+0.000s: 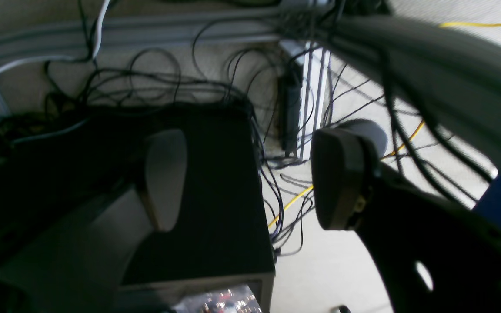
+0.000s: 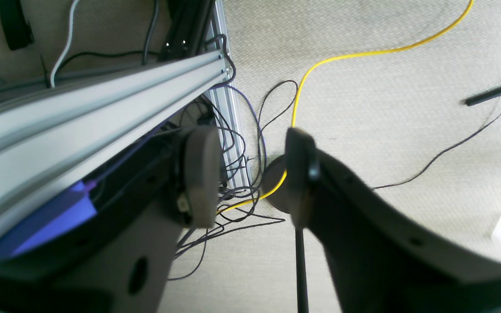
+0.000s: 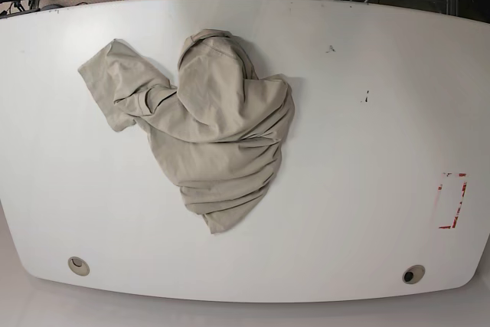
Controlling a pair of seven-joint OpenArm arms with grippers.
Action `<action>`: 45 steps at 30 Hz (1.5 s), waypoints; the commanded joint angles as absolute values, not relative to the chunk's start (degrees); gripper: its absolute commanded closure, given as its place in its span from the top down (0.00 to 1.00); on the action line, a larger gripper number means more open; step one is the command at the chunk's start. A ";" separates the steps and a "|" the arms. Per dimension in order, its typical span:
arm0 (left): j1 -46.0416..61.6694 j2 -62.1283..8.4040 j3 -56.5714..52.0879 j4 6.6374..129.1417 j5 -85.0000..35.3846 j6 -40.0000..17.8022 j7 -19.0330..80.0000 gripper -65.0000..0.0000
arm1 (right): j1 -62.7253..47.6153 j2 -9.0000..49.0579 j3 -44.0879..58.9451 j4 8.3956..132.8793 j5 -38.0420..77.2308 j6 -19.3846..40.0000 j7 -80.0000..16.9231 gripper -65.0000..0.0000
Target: Fold the T-shirt properly
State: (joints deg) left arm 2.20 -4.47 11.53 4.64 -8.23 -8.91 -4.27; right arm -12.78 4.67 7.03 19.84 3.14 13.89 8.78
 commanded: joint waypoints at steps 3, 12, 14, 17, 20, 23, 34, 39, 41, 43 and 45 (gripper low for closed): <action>3.00 -3.85 11.40 5.73 -7.91 -9.18 -3.08 0.65 | -13.86 4.65 7.31 20.70 3.18 14.64 9.01 0.36; 3.21 -4.62 11.65 5.85 -8.22 -9.10 -3.65 0.64 | -12.26 3.47 6.99 20.44 3.03 14.37 9.01 0.37; 3.21 -4.62 11.65 5.85 -8.22 -9.10 -3.65 0.64 | -12.26 3.38 6.99 20.44 3.03 14.37 9.01 0.37; 3.21 -4.62 11.65 5.85 -8.22 -9.10 -3.65 0.64 | -12.26 3.30 6.99 20.44 3.03 14.37 9.01 0.37; 3.21 -4.70 11.65 5.85 -8.22 -9.10 -3.65 0.64 | -12.26 3.30 6.99 20.44 3.03 14.37 9.01 0.37; 3.21 -4.70 11.65 5.85 -8.31 -9.10 -3.65 0.64 | -12.26 3.30 6.99 20.44 3.03 14.37 9.01 0.36; 6.46 -4.70 11.21 11.65 -8.57 -9.10 -3.74 0.64 | -12.70 3.38 6.99 20.79 3.03 14.37 9.01 0.36; 10.07 -5.85 11.21 17.71 -8.57 -9.10 -3.65 0.64 | -13.85 3.56 6.99 21.49 3.03 14.37 9.10 0.36; 11.30 -6.02 11.21 19.82 -8.66 -9.10 -3.65 0.63 | -15.08 3.47 6.99 24.57 3.03 14.02 9.10 0.36; 12.97 -6.11 11.12 22.46 -8.66 -9.10 -3.65 0.63 | -17.71 3.30 6.99 28.70 3.03 14.02 8.92 0.36; 14.55 -6.55 11.12 25.10 -8.66 -9.10 -3.47 0.63 | -19.65 3.30 6.99 32.22 3.12 13.93 8.66 0.36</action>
